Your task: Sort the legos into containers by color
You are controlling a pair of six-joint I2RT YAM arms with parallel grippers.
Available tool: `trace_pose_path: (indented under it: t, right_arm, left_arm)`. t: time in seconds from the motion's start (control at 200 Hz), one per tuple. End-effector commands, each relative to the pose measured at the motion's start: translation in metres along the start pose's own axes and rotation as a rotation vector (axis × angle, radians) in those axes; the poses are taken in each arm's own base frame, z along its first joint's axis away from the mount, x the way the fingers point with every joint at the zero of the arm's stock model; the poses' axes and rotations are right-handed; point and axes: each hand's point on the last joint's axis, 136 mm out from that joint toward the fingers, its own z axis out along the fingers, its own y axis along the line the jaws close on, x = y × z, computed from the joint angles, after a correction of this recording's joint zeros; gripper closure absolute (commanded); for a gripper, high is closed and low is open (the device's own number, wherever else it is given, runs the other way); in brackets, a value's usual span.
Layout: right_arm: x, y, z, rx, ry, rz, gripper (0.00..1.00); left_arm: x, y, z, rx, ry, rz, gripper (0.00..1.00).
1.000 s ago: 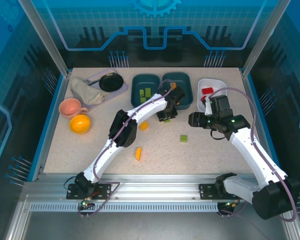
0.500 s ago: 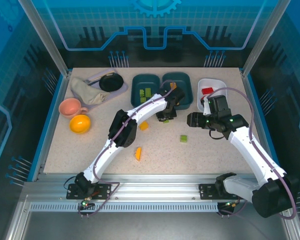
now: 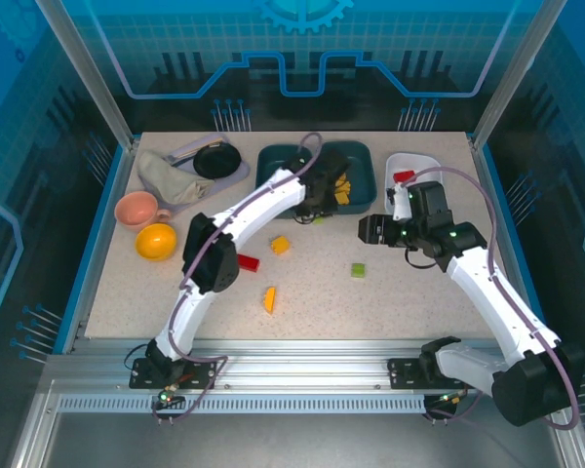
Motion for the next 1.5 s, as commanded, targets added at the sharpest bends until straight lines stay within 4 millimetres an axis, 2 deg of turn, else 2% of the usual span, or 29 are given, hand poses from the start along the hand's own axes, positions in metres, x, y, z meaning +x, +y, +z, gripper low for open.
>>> trace_pose_path:
  t: [0.0,0.08,0.225,0.46,0.62,0.87,0.935,0.98,1.11,1.235,1.366,1.496]
  right_arm:
    - [-0.021,0.042,-0.006,-0.182,-0.026,-0.012,0.27]
    - [-0.029,0.05,-0.004,-0.215,-0.02,-0.007,0.27]
    - [-0.041,0.053,0.004,-0.214,0.0,0.001,0.27]
    - [-0.043,0.055,0.013,-0.213,0.015,-0.003,0.27]
    - [-0.036,0.052,0.021,-0.203,0.039,0.003,0.27]
    - [-0.036,0.05,0.028,-0.194,0.052,0.009,0.27]
    - [-0.035,0.05,0.029,-0.192,0.058,0.011,0.27]
    - [-0.034,0.05,0.031,-0.19,0.066,0.011,0.27]
    - [-0.03,0.048,0.035,-0.161,0.092,-0.009,0.27]
    - [-0.028,0.049,0.037,-0.128,0.101,-0.046,0.27]
    - [-0.023,0.05,0.043,-0.082,0.12,-0.089,0.27]
    - [-0.014,0.058,0.056,-0.033,0.164,-0.176,0.27]
  left_arm:
    - [-0.013,0.022,-0.003,0.032,0.08,-0.11,0.8]
    - [-0.025,0.024,0.004,0.083,0.134,-0.178,0.8]
    - [-0.048,0.031,0.018,0.137,0.203,-0.275,0.8]
    - [-0.073,0.035,0.048,0.235,0.307,-0.422,0.8]
    - [-0.079,0.039,0.062,0.254,0.345,-0.466,0.79]
    - [-0.079,0.05,0.081,0.232,0.375,-0.501,0.77]
    - [-0.08,0.051,0.084,0.231,0.374,-0.503,0.74]
    - [-0.081,0.052,0.086,0.231,0.373,-0.502,0.67]
    - [-0.088,0.05,0.077,0.239,0.342,-0.484,0.53]
    - [-0.098,0.047,0.054,0.262,0.284,-0.456,0.46]
    - [-0.105,0.043,0.018,0.278,0.208,-0.413,0.41]
    - [-0.107,0.051,-0.025,0.246,0.102,-0.368,0.4]
